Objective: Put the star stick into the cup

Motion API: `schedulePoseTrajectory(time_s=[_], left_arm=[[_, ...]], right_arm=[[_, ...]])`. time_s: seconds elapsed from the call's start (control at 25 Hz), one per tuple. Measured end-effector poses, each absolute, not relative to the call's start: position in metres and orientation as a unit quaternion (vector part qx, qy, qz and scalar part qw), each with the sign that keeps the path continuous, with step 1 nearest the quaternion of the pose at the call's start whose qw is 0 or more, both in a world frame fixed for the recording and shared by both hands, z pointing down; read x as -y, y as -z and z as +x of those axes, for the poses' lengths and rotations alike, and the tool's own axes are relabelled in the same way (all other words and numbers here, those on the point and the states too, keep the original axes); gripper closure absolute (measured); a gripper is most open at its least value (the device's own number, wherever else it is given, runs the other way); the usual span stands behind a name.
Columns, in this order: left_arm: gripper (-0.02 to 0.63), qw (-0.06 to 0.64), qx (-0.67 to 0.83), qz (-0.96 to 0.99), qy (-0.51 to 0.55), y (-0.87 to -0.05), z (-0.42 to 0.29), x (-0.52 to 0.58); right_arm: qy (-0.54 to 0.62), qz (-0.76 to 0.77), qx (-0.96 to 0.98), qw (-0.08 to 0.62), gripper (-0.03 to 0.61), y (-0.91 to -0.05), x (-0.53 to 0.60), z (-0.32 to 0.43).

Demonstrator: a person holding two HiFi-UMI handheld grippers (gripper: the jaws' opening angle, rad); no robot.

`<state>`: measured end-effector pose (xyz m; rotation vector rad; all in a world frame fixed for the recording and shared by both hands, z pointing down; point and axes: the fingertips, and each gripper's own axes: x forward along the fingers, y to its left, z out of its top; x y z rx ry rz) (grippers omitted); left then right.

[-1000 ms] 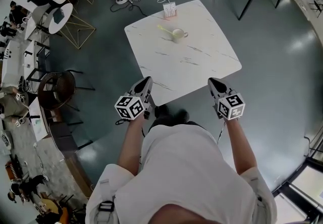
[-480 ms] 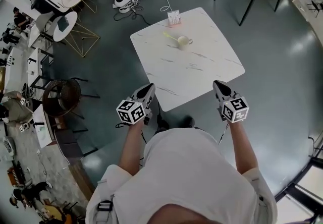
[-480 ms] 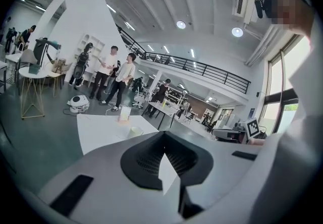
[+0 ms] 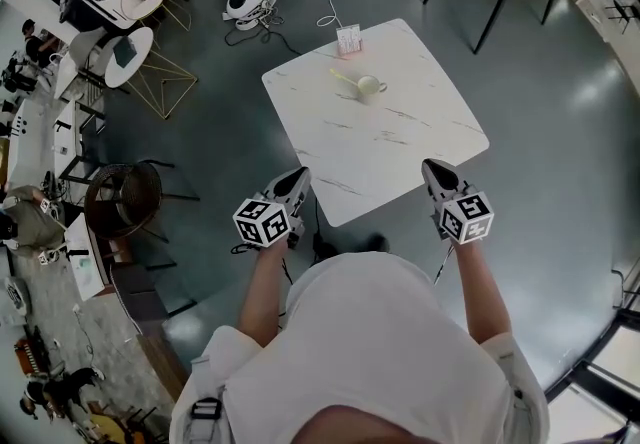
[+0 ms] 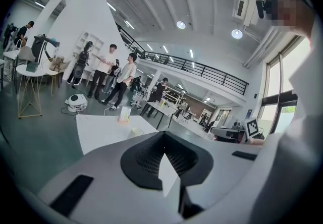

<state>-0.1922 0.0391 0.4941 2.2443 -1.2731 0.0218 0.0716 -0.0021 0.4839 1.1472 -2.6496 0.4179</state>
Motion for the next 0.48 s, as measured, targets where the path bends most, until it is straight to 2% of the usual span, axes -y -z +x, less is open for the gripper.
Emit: schedulePoseTrajectory(time_s=[0.48], left_arm=[[0.6,0.275,0.469,0.839,-0.006,-0.49,-0.211,-0.03]], right_arm=[[-0.137,0.395,0.902,0.107,0.554,-0.479,0.007,0.051]])
